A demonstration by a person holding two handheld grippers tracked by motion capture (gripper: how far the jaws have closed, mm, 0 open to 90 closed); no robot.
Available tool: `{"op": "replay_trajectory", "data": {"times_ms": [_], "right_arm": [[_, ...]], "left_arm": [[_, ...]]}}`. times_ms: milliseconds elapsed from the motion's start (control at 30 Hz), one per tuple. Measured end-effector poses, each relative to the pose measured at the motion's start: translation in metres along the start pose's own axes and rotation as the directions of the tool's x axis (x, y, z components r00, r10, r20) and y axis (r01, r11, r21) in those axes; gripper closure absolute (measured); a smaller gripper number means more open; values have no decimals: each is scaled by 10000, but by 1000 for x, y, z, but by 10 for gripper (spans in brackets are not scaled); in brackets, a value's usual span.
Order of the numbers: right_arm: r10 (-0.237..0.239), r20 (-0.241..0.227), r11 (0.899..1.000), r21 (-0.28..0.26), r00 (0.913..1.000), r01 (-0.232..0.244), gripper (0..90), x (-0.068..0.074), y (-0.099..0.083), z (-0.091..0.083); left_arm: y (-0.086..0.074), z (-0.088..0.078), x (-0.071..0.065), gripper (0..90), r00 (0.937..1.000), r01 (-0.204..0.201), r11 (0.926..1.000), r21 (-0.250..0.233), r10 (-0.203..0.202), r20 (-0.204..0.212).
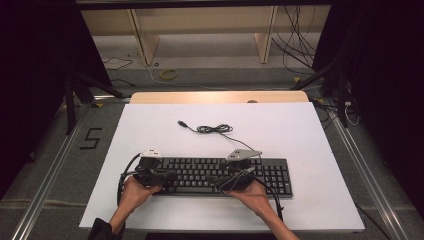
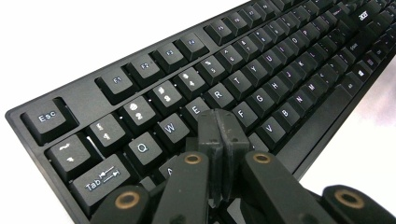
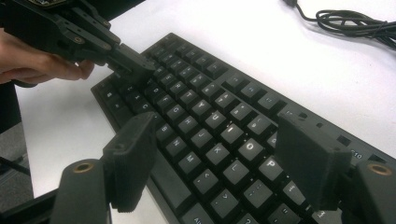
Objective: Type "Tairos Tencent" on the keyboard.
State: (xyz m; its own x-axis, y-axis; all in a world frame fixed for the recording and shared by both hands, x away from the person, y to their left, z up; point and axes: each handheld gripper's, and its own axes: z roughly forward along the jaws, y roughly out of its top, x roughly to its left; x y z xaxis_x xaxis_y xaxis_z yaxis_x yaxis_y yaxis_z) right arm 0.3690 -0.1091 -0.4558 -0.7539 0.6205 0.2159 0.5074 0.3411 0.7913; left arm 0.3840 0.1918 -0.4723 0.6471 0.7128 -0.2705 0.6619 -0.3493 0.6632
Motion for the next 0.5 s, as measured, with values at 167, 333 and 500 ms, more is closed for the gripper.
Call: {"op": "replay_trajectory", "data": {"times_ms": [167,333,500], "right_arm": [[4,-38,10000,9,10000,-4,300,1,-1,-1],[19,-79,10000,2,10000,-19,296,1,-1,-2],[9,-63,10000,-15,10000,-9,296,1,-1,-2]], "left_arm": [[0,0,1,890,10000,13,10000,32,-13,3],[0,2,1,890,10000,69,9999,98,-69,-5],[0,2,3,890,10000,74,9998,159,-74,-1]]}}
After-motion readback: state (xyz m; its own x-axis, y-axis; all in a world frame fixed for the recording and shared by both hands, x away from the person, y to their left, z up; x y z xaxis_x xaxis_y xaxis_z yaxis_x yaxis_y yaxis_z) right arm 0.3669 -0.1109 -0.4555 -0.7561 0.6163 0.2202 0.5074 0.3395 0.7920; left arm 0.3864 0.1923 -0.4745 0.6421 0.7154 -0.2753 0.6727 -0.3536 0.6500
